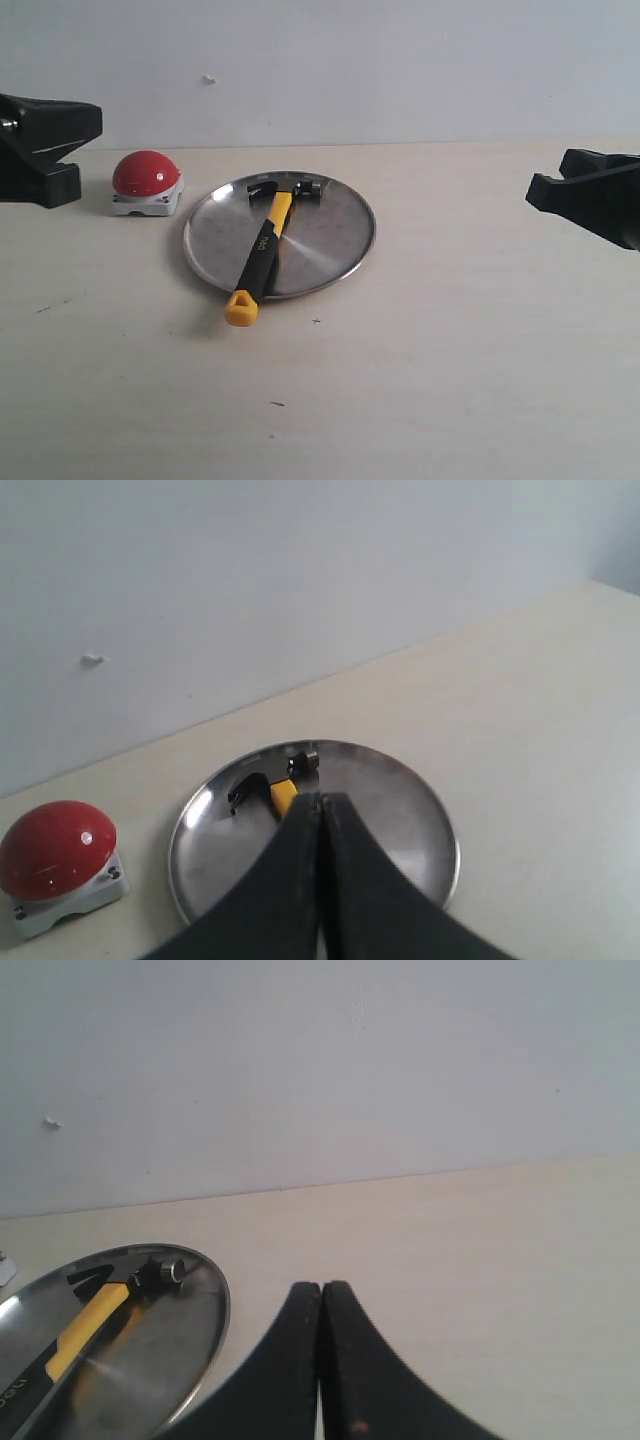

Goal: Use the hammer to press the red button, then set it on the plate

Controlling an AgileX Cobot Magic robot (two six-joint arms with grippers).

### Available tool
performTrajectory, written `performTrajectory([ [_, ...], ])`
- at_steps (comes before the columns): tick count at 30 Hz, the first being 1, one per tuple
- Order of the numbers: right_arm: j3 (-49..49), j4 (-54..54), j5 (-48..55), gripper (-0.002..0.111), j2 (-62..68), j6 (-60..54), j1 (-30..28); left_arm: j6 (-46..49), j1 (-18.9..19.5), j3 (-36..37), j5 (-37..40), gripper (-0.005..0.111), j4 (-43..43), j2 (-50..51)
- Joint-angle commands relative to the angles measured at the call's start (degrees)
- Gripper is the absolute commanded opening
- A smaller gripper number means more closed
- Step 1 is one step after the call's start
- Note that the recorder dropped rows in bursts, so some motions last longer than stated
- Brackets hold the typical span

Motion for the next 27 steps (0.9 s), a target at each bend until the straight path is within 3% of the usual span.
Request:
performTrajectory([
  [1, 0.20, -0.39, -0.44, 0.000, -0.16, -0.04, 0.01, 0.03, 0.02, 2.90, -0.09, 0.000, -0.06, -5.74],
  [12, 0.20, -0.39, -0.44, 0.000, -0.16, -0.04, 0.01, -0.34, 0.02, 6.86, 3.16, 0.000, -0.28, -16.62],
  [19, 0.20, -0.39, -0.44, 0.000, -0.16, -0.04, 0.01, 0.76, 0.02, 9.08, 13.58, 0.000, -4.80, -24.70],
  [23, 0.20, -0.39, -0.44, 0.000, -0.16, -0.04, 0.01, 3.22, 0.02, 11.55, 14.57, 0.000, -5.83, -31.02],
  [27, 0.20, -0.39, -0.44, 0.000, -0.16, -0.04, 0.01, 26.66, 0.02, 14.94, 14.45, 0.000, -29.71, -36.70],
])
